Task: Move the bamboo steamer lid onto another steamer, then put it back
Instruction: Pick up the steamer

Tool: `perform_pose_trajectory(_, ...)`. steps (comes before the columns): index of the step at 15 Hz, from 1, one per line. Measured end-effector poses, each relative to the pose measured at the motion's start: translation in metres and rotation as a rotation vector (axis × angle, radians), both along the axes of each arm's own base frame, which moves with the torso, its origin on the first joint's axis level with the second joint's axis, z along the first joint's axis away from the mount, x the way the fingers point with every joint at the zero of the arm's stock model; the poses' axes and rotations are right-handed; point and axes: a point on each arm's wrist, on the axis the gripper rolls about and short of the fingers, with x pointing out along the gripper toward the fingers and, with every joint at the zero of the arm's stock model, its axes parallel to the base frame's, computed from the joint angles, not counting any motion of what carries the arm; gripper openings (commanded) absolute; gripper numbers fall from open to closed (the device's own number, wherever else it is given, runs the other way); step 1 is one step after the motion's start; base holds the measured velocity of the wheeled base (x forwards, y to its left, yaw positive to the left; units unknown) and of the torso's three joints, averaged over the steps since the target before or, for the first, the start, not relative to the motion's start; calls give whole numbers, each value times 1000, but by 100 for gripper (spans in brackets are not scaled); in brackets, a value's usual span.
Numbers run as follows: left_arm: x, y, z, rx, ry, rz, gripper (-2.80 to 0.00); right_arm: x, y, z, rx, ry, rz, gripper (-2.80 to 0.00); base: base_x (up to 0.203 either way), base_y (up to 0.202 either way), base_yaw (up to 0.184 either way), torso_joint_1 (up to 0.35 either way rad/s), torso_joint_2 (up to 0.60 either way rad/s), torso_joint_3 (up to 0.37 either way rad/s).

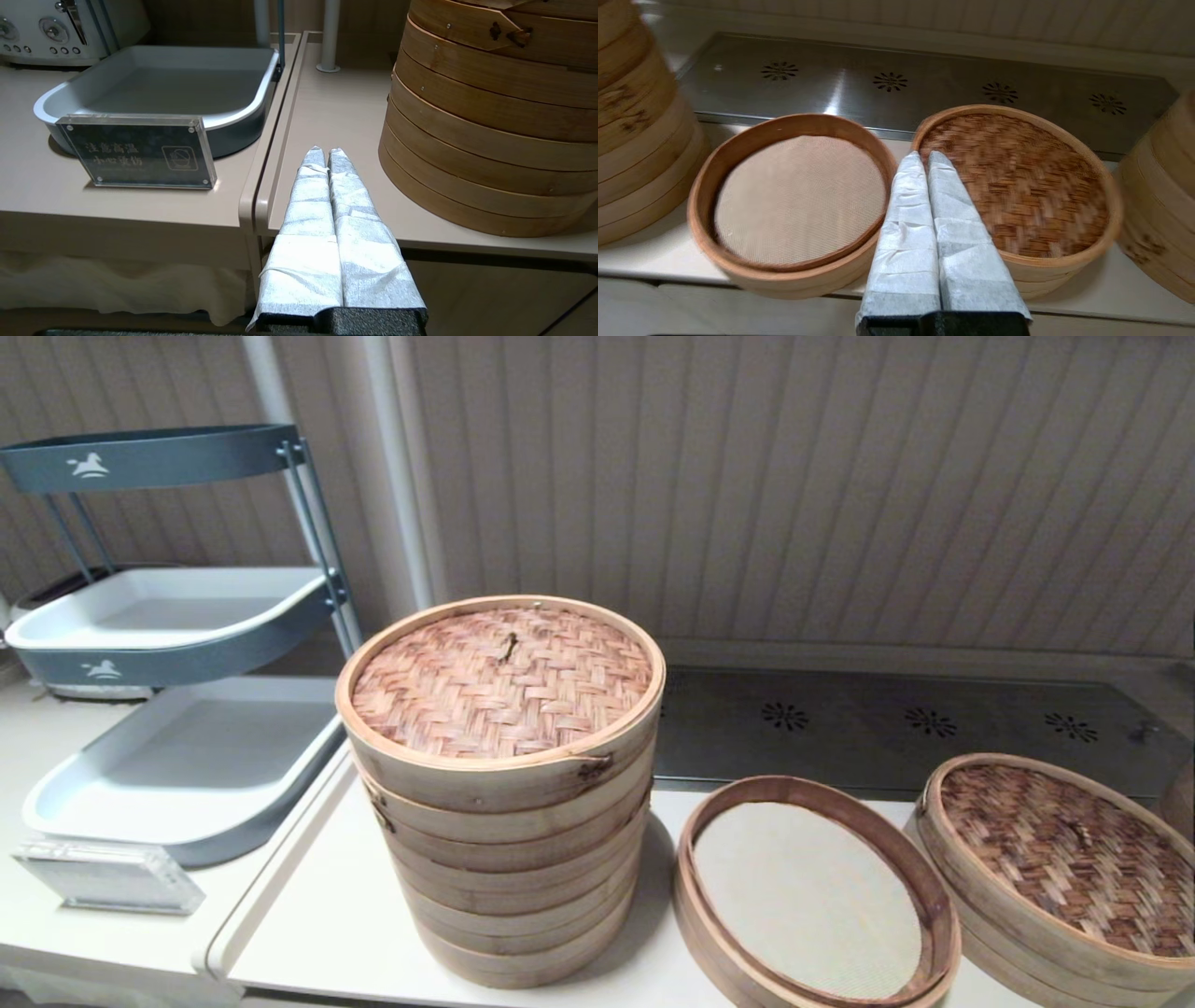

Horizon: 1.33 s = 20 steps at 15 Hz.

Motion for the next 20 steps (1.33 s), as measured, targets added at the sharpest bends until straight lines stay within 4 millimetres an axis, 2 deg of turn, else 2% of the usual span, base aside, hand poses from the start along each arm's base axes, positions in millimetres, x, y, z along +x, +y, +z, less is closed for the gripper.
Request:
perform_pose_trajectory(2, 0, 0, 0, 0, 0, 0, -280, 17, -2, 10, -2, 52, -78, -280, 0, 0, 0, 0, 0, 0)
perform_pose_trajectory(5, 0, 0, 0, 0, 0, 0, -280, 55, -6, 21, 34, 162, -218, -280, 0, 0, 0, 0, 0, 0)
perform_pose_trajectory(8, 0, 0, 0, 1, 0, 0, -280, 93, -20, 26, 70, 258, -348, -280, 0, 0, 0, 0, 0, 0)
perform_pose_trajectory(11, 0, 0, 0, 1, 0, 0, -280, 120, -41, 22, 100, 345, -385, -280, 0, 0, 0, 0, 0, 0)
perform_pose_trajectory(16, 0, 0, 0, 1, 0, 0, -280, 152, -78, 1, 158, 466, -395, -280, 0, 0, 0, 0, 0, 0)
perform_pose_trajectory(17, 0, 0, 0, 1, 0, 0, -280, 157, -85, -2, 162, 471, -405, 0, 0, 0, 0, 0, 0, 0)
perform_pose_trajectory(20, 0, 0, 0, 1, 0, 0, -280, 171, -96, -15, 165, 493, -418, 0, 0, 0, 0, 0, 0, 0)
